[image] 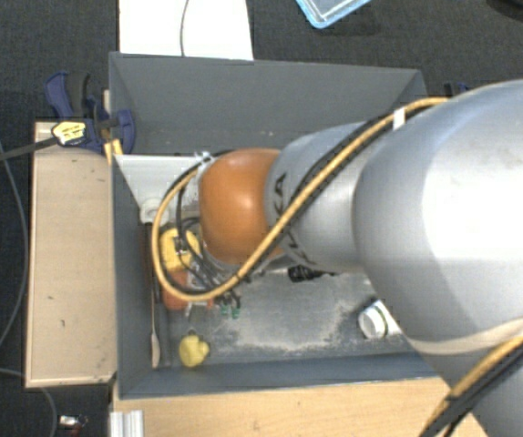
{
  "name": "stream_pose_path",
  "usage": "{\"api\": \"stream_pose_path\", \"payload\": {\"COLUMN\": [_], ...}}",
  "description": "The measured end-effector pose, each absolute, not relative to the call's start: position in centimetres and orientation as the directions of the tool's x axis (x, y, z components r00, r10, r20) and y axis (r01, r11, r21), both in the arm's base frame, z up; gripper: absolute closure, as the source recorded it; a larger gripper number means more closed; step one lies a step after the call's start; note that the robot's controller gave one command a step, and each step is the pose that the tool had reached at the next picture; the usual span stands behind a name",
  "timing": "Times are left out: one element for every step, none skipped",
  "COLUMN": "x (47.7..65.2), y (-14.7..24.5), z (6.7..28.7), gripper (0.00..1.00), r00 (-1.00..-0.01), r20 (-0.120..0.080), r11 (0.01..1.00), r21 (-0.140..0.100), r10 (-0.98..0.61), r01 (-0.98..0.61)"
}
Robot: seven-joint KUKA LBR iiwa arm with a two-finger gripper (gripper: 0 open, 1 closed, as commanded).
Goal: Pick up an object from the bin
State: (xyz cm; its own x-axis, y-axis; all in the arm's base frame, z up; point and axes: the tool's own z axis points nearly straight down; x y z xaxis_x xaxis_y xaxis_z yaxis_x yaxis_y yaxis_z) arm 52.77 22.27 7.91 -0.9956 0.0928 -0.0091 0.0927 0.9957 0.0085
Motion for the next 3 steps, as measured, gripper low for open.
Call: {"api": "stream_pose_path", "payload": {"x": [52.8,53.5,54.5], "y": [22.3,22.5,22.6], "z": [7.9,9.7,16.5], "gripper": [1.0,1.0,1.0], "r00": [-0.996,-0.991,-0.992], "r20": [-0.009,-0.006,-0.005], "r11": [0.996,0.991,0.992], "r21": [0.009,0.007,0.007], "r10": [0.094,0.13,0.13], "r01": [0.094,0.13,0.13]}}
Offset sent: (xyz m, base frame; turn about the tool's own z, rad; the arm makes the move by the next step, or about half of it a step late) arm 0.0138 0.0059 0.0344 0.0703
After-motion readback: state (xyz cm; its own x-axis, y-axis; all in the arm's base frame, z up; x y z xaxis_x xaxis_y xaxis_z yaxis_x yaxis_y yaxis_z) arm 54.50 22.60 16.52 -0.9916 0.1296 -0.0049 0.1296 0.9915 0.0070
